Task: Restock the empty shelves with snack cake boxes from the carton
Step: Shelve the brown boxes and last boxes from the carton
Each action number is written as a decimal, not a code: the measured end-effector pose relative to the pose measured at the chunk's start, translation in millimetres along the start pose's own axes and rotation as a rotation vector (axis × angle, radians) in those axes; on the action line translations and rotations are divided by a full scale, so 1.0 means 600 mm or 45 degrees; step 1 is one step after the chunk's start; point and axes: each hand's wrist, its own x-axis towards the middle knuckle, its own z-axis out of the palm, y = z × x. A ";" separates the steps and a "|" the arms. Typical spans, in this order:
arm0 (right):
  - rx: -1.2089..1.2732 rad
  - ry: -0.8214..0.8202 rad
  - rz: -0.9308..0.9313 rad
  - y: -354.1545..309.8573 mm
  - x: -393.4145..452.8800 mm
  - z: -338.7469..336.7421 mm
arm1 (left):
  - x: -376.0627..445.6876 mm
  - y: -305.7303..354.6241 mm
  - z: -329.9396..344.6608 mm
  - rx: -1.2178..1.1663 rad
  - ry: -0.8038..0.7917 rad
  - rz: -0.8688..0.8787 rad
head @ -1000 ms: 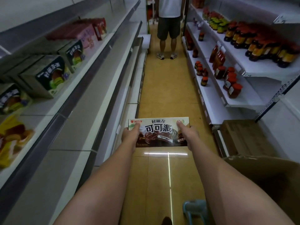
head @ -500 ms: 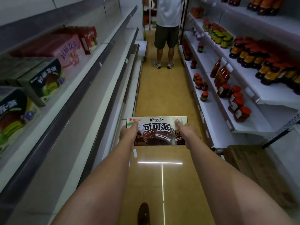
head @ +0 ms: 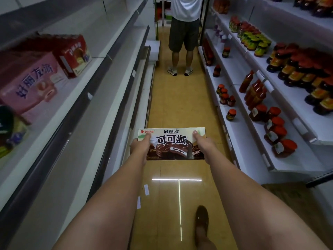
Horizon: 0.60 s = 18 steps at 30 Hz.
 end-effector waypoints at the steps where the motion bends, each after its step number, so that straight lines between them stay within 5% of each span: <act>1: 0.004 -0.007 -0.005 -0.012 0.026 -0.001 | 0.015 0.011 0.016 -0.006 -0.003 -0.004; 18: -0.176 -0.245 -0.188 -0.355 0.455 -0.042 | 0.260 0.249 0.316 -0.246 0.254 -0.020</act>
